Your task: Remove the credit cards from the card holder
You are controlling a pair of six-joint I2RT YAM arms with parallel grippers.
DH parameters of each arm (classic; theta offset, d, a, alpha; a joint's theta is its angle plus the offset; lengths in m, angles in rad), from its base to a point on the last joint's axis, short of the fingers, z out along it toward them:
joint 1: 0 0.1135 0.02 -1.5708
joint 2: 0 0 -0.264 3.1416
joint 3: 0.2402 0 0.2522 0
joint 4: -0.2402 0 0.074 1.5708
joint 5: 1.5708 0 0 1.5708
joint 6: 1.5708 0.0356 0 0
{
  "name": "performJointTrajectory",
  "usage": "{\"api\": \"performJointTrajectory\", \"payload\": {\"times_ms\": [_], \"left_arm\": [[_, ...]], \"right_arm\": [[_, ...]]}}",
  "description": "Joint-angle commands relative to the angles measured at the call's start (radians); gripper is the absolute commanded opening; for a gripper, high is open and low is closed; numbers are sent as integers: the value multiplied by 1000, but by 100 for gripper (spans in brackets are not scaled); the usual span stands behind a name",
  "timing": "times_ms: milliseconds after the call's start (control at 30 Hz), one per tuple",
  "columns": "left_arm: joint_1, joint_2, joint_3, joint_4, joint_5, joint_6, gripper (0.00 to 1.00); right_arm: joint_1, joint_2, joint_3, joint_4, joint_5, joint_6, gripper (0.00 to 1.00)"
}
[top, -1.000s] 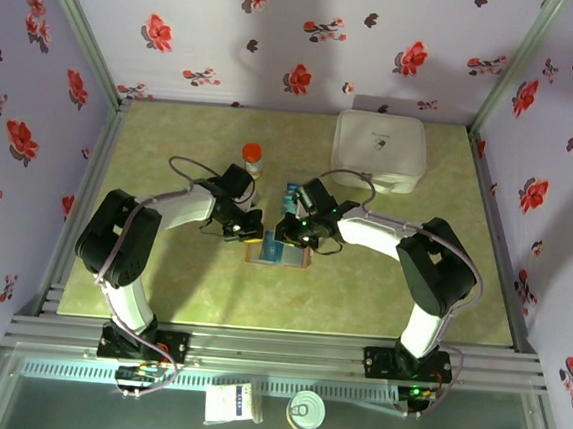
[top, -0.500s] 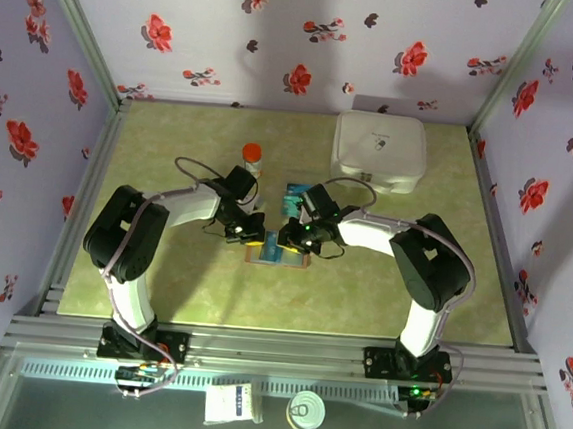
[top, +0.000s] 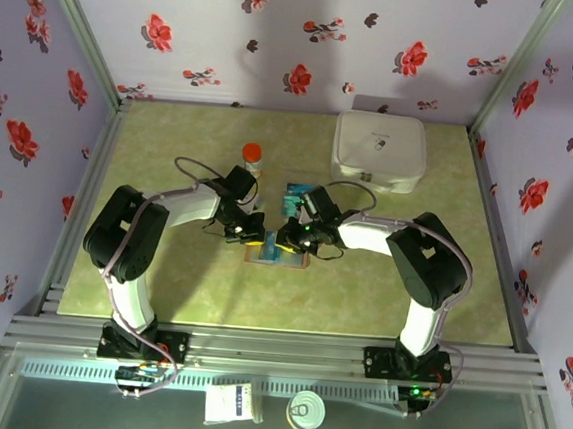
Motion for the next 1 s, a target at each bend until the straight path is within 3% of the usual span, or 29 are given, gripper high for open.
{"api": "performJointTrajectory", "payload": {"times_ms": [0, 400, 800, 967], "left_arm": [[-5, 4, -13, -28, -12, 15, 0], [0, -6, -20, -29, -20, 13, 0], [4, -34, -41, -23, -29, 3, 0], [12, -52, -62, -3, -35, -13, 0]], "right_arm": [[-9, -19, -17, 27, -12, 15, 15], [-35, -76, -78, 11, 14, 0, 9], [-40, -174, -17, -195, 70, -116, 5], [-42, -194, 75, -345, 113, -242, 2]]}}
